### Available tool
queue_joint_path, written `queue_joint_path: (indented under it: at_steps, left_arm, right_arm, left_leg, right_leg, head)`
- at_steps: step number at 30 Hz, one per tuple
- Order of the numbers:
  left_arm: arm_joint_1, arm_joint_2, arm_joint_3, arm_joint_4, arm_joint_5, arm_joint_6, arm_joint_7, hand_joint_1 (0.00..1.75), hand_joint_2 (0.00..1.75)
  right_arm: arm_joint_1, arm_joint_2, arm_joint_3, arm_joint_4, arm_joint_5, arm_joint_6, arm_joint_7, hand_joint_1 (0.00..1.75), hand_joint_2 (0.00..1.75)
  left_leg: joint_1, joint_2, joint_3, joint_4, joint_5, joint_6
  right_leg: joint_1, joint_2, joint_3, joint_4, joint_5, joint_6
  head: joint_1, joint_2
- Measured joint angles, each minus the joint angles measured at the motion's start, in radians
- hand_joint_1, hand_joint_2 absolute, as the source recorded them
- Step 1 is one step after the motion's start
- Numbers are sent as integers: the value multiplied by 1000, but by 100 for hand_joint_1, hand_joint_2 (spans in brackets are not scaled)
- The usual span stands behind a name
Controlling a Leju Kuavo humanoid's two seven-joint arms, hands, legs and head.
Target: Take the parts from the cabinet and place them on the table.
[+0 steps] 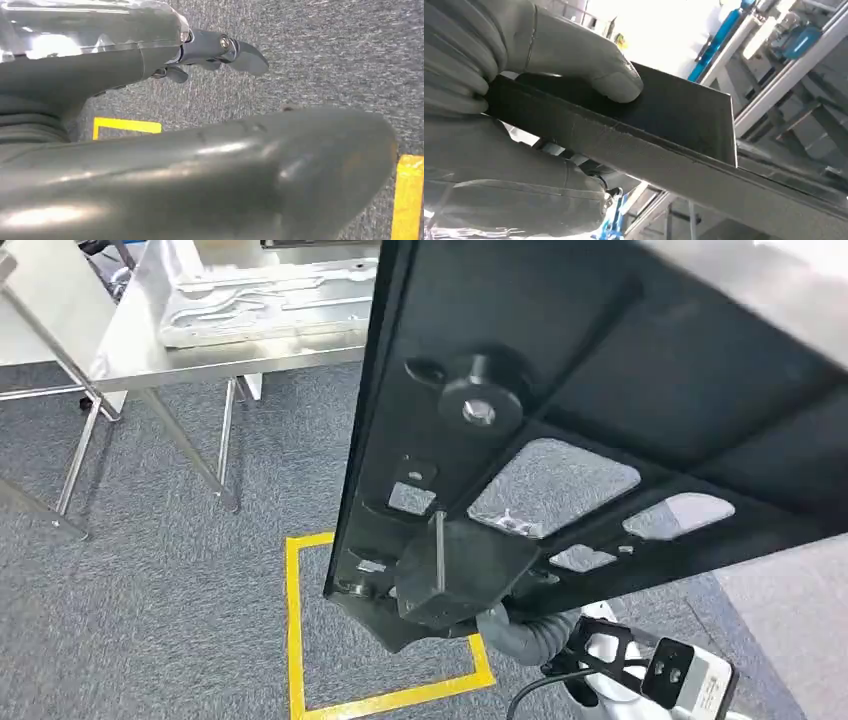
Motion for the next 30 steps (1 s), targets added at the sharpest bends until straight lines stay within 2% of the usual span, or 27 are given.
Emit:
queue_joint_path:
  at_steps: [1, 2, 3, 4, 6, 7, 8, 9, 11, 12, 13, 16, 17, 18, 19, 21, 22, 23, 24, 25, 27, 28, 29, 30]
  left_arm:
    - [-1, 0, 0, 0, 0, 0, 0, 0, 0]
    - [-4, 0, 0, 0, 0, 0, 0, 0, 0]
    - [-6, 0, 0, 0, 1, 0, -2, 0, 0]
    - [-6, 0, 0, 0, 1, 0, -3, 0, 0]
    - [-5, 0, 2, 0, 3, 0, -3, 0, 0]
    - [-3, 0, 2, 0, 3, 0, -3, 0, 0]
    - [-1, 0, 5, 0, 4, 0, -3, 0, 0]
    - [0, 0, 6, 0, 4, 0, -4, 0, 0]
    - [0, 0, 9, 0, 4, 1, -7, 0, 0]
    - [0, 0, 11, 0, 4, 2, -9, 0, 0]
    - [-4, 3, 14, 0, 5, 2, -9, 0, 0]
    - [-4, 1, 23, 0, 6, 4, -11, 0, 0]
    - [-3, 0, 24, 0, 6, 6, -11, 0, 0]
    - [0, -3, 25, 0, 7, 6, -13, 0, 0]
    - [0, -5, 25, 0, 8, 8, -14, 0, 0]
    - [-1, -10, 26, 0, 6, 8, -15, 0, 0]
    - [-1, -11, 27, 0, 6, 8, -16, 0, 0]
    - [1, -13, 27, 0, 6, 8, -16, 0, 0]
    - [4, -15, 28, 0, 6, 8, -16, 0, 0]
    - [6, -16, 30, 0, 6, 7, -16, 0, 0]
    - [6, -16, 31, 0, 5, 5, -16, 0, 0]
    - [4, -15, 32, 0, 3, 5, -15, 0, 0]
    - [2, -14, 33, 0, 3, 5, -14, 0, 0]
    - [2, -14, 33, 0, 3, 5, -14, 0, 0]
  right_arm:
    - [0, 0, 0, 0, -1, 0, 0, 175, 175]
    - [-2, 0, 0, 0, -3, 2, 0, 175, 175]
    - [-5, 0, 0, 0, -6, 2, 1, 175, 175]
    - [-10, 0, 0, 2, -8, 1, 1, 175, 175]
    - [-11, 0, 0, 6, -10, 1, 1, 175, 175]
    - [-11, 0, 0, 8, -6, 0, 4, 175, 175]
    - [-11, 0, 0, 12, 2, -2, 5, 175, 175]
    - [-11, 0, 0, 14, 8, -3, 5, 175, 175]
    - [-10, 0, 2, 17, 29, -8, 5, 175, 175]
    - [-10, 0, 2, 19, 36, -11, 5, 175, 175]
    - [-8, 0, 2, 21, 40, -14, 4, 175, 175]
    - [-5, 0, 5, 29, 54, -19, -3, 175, 175]
    - [-4, 0, 6, 29, 58, -21, -8, 175, 175]
    - [0, 0, 7, 31, 65, -23, -13, 175, 175]
    - [4, 0, 9, 31, 71, -23, -19, 175, 175]
    - [18, 0, 10, 36, 72, -22, -36, 175, 175]
    - [26, 0, 10, 38, 67, -20, -42, 175, 175]
    - [31, 0, 10, 39, 63, -19, -47, 175, 175]
    - [32, 0, 10, 39, 61, -18, -48, 175, 175]
    - [32, 0, 10, 39, 56, -16, -49, 175, 175]
    - [29, 0, 10, 39, 40, -9, -46, 175, 175]
    - [26, 0, 10, 39, 32, -6, -41, 175, 175]
    - [23, 0, 10, 37, 26, -3, -33, 175, 175]
    - [21, 0, 10, 36, 21, -2, -29, 175, 175]
  left_leg:
    - [3, 3, 5, -2, -2, -7]
    - [6, 3, 12, 0, -9, -15]
    - [7, 0, 6, 26, -21, -17]
    - [8, 0, -23, 82, -51, -19]
    - [8, 0, -117, 251, -122, -22]
    - [8, -1, -157, 314, -134, -22]
    - [8, -1, -180, 333, -119, -20]
    - [8, -1, -175, 301, -82, -16]
    - [2, 5, -113, 132, 31, 2]
    - [-6, 29, -85, 54, 69, 17]
    - [-17, 43, -77, 33, 52, 23]
    - [-21, 19, -78, 31, 53, 28]
    - [-12, 12, -70, 17, 57, 34]
    - [-8, 7, -60, 7, 62, 36]
    - [-6, 1, -55, 4, 61, 42]
    - [-6, -13, -53, 4, 57, 47]
    - [-6, -14, -51, 5, 53, 47]
    - [-5, -19, -48, 5, 50, 46]
    - [-3, -22, -42, 6, 45, 42]
    - [-1, -25, -35, 7, 39, 39]
    - [2, -29, -19, 11, 23, 26]
    - [-3, -29, -19, 13, 17, 18]
    - [-3, -30, -21, 17, 12, 12]
    - [-3, -30, -20, 13, 12, 6]
  right_leg:
    - [3, 4, 1, -1, -2, -6]
    - [-2, 5, 9, -8, -1, -17]
    - [-2, 5, 15, -11, -4, -24]
    - [-1, 4, 18, -11, -8, -31]
    - [5, 5, 24, -10, -16, -40]
    - [8, 7, 27, -10, -19, -42]
    - [11, 8, 33, -10, -24, -43]
    - [14, 7, 40, -10, -29, -44]
    - [20, 0, 63, -10, -43, -44]
    - [20, -4, 68, -11, -49, -43]
    - [29, -8, 73, -7, -55, -35]
    - [22, -28, 75, -13, -61, -21]
    - [29, -34, 82, -14, -66, -13]
    - [23, -22, 83, -3, -74, -7]
    - [20, -7, 64, 38, -97, -2]
    - [9, 2, -29, 199, -168, 7]
    - [5, 2, -71, 264, -184, 11]
    - [1, 3, -96, 291, -176, 14]
    - [-2, 3, -98, 272, -144, 17]
    - [-6, 2, -77, 211, -93, 20]
    - [-13, 2, -2, 27, 12, 23]
    - [-7, 4, 9, 10, -11, 21]
    - [-7, 9, 8, 4, -8, 9]
    - [-5, 9, 8, 3, -10, 5]
  head:
    - [0, 0]
    - [0, 0]
    - [0, 0]
    - [0, 0]
    - [0, 0]
    - [0, 0]
    - [0, 0]
    - [0, 0]
    - [0, 0]
    - [0, 0]
    - [0, 0]
    - [0, 0]
    - [0, 0]
    - [0, 0]
    - [0, 0]
    - [0, 0]
    - [0, 0]
    - [0, 0]
    - [0, 0]
    - [0, 0]
    - [0, 0]
    - [0, 0]
    - [0, 0]
    - [0, 0]
